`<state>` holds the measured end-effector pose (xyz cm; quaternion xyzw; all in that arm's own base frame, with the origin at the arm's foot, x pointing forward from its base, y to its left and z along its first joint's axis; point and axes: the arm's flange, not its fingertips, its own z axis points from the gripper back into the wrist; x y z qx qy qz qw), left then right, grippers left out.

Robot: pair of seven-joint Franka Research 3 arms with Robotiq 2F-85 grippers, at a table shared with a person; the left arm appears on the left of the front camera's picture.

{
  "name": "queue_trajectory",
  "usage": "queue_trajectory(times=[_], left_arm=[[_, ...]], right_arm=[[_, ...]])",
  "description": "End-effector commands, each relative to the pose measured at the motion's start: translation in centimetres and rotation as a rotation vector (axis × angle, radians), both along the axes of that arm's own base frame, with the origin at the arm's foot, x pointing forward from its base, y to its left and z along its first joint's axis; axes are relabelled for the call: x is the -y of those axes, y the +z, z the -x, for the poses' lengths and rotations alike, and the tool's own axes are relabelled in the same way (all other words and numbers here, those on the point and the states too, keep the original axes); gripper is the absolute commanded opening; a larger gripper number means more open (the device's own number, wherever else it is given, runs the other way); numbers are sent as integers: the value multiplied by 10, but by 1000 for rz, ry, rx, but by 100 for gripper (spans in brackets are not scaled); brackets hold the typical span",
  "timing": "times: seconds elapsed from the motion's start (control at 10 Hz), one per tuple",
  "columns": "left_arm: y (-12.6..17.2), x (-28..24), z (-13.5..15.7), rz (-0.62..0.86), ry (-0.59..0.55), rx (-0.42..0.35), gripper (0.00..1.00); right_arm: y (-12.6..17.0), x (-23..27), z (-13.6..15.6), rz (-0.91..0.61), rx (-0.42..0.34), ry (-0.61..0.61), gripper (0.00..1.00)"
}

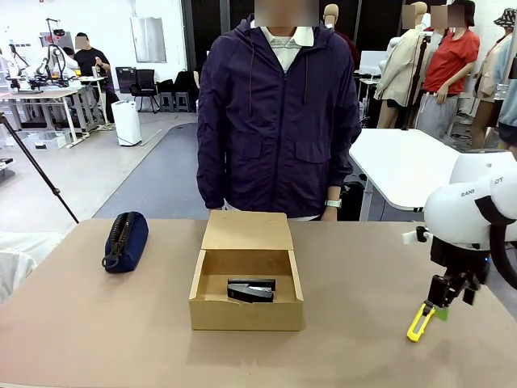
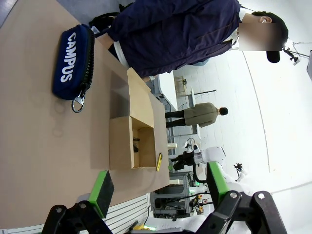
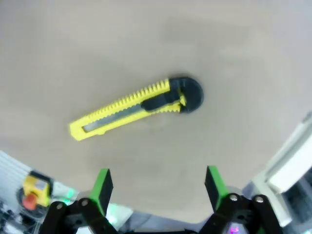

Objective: Pack the items into the box.
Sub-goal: Pick up the item specified by the human and place it in the Mailer Box.

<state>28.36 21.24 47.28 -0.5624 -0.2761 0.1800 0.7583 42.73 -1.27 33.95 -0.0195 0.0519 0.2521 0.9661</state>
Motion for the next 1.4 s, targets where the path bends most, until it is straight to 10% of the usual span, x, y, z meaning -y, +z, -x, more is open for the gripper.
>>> queue_trajectory(times=[0.0, 0.2, 0.8, 1.0, 1.1, 1.3], left_arm=[[1, 0, 0, 8, -1, 23, 100], [1, 0, 0, 8, -1, 23, 100], [1, 0, 0, 8, -1, 23, 100], [1, 0, 0, 8, -1, 23, 100], [1, 0, 0, 8, -1, 23, 100], [1, 0, 0, 8, -1, 23, 100]], right_arm=[[7, -7, -6, -239, 77, 878, 100], [0, -9, -8, -463, 39, 1317, 100], [-14, -6, 3, -466, -73, 1752, 100], [-21, -20, 12, -203, -132, 1611, 100], [-18, -19, 13, -394, -7, 1532, 100], [-23, -21, 15, -353, -88, 1615, 100]])
